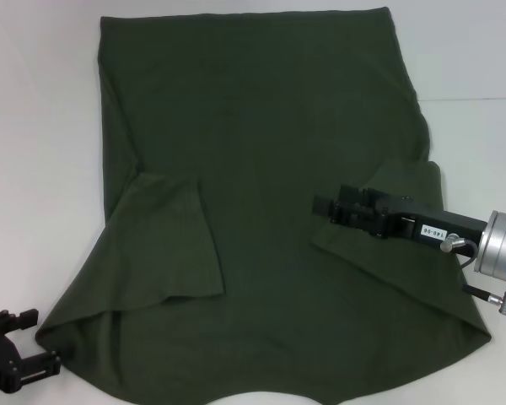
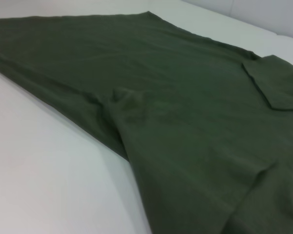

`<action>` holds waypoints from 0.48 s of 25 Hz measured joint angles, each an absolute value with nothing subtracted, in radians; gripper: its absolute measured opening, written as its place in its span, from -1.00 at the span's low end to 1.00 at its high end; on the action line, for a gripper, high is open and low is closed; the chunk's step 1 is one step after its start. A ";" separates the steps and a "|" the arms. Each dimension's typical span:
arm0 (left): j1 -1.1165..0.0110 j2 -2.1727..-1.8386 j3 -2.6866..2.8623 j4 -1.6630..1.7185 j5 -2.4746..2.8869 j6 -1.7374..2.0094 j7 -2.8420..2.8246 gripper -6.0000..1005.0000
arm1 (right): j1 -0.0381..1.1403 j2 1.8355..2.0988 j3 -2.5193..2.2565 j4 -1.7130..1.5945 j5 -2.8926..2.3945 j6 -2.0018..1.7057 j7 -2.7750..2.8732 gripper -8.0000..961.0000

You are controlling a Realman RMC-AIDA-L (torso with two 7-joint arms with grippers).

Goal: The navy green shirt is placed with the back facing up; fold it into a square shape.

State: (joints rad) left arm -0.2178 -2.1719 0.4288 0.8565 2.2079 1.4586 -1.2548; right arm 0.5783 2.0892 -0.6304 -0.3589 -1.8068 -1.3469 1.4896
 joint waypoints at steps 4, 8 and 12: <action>-0.222 -2.172 0.430 0.854 2.237 1.459 -1.259 0.62 | 0.579 2.089 -0.630 -0.359 -1.807 -1.347 1.490 0.90; -0.224 -2.172 0.432 0.854 2.243 1.468 -1.260 0.62 | 0.580 2.089 -0.630 -0.360 -1.807 -1.347 1.490 0.89; -0.225 -2.173 0.435 0.853 2.243 1.485 -1.260 0.62 | 0.580 2.089 -0.629 -0.361 -1.807 -1.346 1.490 0.89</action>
State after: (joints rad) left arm -0.2250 -2.1733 0.4350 0.8530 2.2427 1.4848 -1.2602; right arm 0.5801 2.0892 -0.6292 -0.3614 -1.8070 -1.3463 1.4895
